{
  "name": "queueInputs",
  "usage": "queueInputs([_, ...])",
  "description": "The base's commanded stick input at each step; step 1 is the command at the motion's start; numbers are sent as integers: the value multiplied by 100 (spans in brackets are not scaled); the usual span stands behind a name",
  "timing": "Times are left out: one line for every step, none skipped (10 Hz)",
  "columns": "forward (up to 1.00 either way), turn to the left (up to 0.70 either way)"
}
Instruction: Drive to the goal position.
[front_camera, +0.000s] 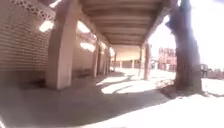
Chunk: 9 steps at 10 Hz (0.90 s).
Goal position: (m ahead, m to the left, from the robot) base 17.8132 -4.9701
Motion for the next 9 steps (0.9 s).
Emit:
queueInputs([85, 0])
queueInputs([85, 0])
queueInputs([85, 0])
queueInputs([85, 0])
queueInputs([85, 0])
queueInputs([85, 0])
queueInputs([85, 0])
queueInputs([85, 0])
queueInputs([85, 0])
